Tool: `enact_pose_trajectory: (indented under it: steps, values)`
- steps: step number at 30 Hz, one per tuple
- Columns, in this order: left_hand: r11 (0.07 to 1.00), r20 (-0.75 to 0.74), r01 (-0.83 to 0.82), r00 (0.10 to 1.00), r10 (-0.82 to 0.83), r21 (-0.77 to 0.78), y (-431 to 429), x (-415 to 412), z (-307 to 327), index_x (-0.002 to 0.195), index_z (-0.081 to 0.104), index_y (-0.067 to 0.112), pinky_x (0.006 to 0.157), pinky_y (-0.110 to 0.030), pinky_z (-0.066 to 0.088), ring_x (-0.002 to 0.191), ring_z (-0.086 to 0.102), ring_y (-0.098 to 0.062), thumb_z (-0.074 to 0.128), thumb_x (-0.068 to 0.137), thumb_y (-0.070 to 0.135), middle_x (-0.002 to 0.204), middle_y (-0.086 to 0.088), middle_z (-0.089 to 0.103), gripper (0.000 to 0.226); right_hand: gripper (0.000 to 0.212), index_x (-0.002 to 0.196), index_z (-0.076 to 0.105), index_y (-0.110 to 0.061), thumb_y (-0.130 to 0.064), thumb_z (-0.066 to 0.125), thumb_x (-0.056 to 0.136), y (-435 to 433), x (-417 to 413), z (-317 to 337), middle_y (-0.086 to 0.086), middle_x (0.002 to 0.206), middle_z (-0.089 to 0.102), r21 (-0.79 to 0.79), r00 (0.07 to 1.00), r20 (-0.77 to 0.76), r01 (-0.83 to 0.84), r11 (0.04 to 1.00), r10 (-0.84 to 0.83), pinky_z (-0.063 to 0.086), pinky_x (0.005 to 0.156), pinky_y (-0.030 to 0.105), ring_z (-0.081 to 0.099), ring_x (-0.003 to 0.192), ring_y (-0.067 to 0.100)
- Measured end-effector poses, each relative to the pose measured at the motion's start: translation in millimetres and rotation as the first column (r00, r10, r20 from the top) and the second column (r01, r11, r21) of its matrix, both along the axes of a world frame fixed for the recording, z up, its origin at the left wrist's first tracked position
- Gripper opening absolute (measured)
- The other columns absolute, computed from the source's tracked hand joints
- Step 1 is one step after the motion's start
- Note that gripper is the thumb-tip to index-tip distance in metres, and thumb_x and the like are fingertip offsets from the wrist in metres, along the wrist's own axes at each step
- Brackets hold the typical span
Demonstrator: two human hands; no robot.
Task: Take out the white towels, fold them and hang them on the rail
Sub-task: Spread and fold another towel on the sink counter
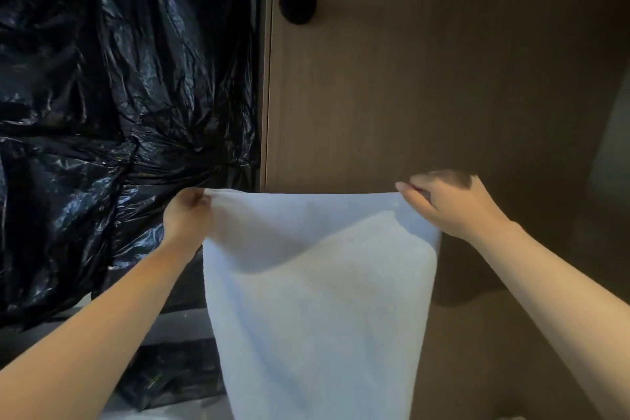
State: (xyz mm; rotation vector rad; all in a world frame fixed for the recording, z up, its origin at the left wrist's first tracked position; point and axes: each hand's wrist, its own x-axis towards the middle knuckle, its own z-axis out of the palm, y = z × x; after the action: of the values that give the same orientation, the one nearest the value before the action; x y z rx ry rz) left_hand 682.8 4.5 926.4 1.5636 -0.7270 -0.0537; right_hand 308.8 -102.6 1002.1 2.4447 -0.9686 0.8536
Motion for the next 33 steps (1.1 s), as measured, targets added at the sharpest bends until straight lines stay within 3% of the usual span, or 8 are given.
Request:
enact_pose_trajectory:
  steps: [6,9,12,14,17,22,27,33]
  values:
    - [1.000,0.038,-0.010,0.999,0.011,-0.025,-2,-3,9,0.112,0.066,0.014,0.059,-0.028,0.038,0.076,0.053,-0.016,0.044,0.091,0.015,0.093,-0.004,0.063,0.030,0.024,0.088,0.046,-0.027,-0.049,0.040,0.099,-11,-13,2,-0.009,0.077,0.054,0.015,0.998,-0.038,0.044,0.999,-0.043,0.032,0.052,0.017,0.053,0.065,0.004]
    - [0.998,0.011,0.001,1.000,0.000,-0.069,-6,-13,17,0.115,0.065,0.014,0.066,-0.030,0.039,0.081,0.053,-0.017,0.043,0.093,0.014,0.095,-0.002,0.061,0.031,0.025,0.106,0.049,-0.022,-0.045,0.042,0.100,-19,-16,-1,-0.002,0.091,0.062,0.075,0.993,-0.078,0.093,0.993,-0.087,0.040,0.058,0.020,0.062,0.083,0.015]
    - [0.993,0.025,0.022,0.999,-0.020,-0.114,-8,-17,21,0.115,0.066,0.015,0.071,-0.030,0.039,0.088,0.055,-0.019,0.043,0.095,0.017,0.097,0.000,0.062,0.030,0.038,0.124,0.056,-0.016,-0.043,0.040,0.102,-24,-17,-2,0.003,0.108,0.067,0.069,0.987,-0.051,0.153,0.986,-0.150,0.048,0.084,0.033,0.061,0.106,0.024]
    - [0.991,0.033,0.022,0.999,-0.018,-0.131,-9,-17,23,0.114,0.066,0.015,0.072,-0.030,0.038,0.084,0.054,-0.014,0.044,0.097,0.020,0.094,0.003,0.061,0.028,0.040,0.110,0.064,-0.016,-0.044,0.037,0.102,-28,-15,-2,0.002,0.103,0.067,0.033,0.970,-0.094,0.229,0.973,-0.225,0.040,0.099,0.037,0.057,0.109,0.024]
    - [0.987,0.032,-0.007,0.999,0.013,-0.161,-10,-18,26,0.114,0.066,0.015,0.072,-0.030,0.038,0.077,0.051,-0.007,0.044,0.097,0.020,0.087,0.008,0.058,0.027,0.037,0.090,0.062,-0.016,-0.046,0.043,0.099,-27,-11,0,0.001,0.086,0.064,-0.036,0.966,0.041,0.258,0.965,-0.257,0.040,0.093,0.040,0.055,0.100,0.026]
    - [0.985,0.083,-0.015,0.996,0.030,-0.170,-7,-25,29,0.117,0.066,0.011,0.080,-0.031,0.039,0.092,0.053,-0.017,0.046,0.098,0.018,0.098,0.003,0.060,0.028,0.041,0.099,0.064,-0.015,-0.053,0.047,0.095,-25,-11,-9,0.004,0.094,0.069,-0.001,0.921,0.230,0.324,0.946,-0.316,0.046,0.083,0.038,0.063,0.092,0.026]
    - [0.985,0.230,0.011,0.973,0.029,-0.169,-7,-38,25,0.113,0.066,0.009,0.076,-0.028,0.036,0.090,0.052,-0.017,0.047,0.097,0.013,0.097,-0.001,0.061,0.025,0.056,0.100,0.062,-0.018,-0.070,0.045,0.088,-26,-11,-16,-0.001,0.077,0.060,0.159,0.830,0.176,0.506,0.848,-0.529,0.049,0.079,0.036,0.055,0.070,0.017]
    - [0.986,0.293,0.002,0.955,0.048,-0.168,-13,-53,16,0.108,0.067,0.012,0.075,-0.027,0.036,0.087,0.052,-0.016,0.048,0.097,0.013,0.091,0.003,0.060,0.022,0.059,0.104,0.062,-0.016,-0.071,0.053,0.084,-23,-14,-31,-0.002,0.077,0.059,0.289,0.812,0.041,0.548,0.785,-0.582,0.036,0.049,0.024,0.056,0.065,0.013]
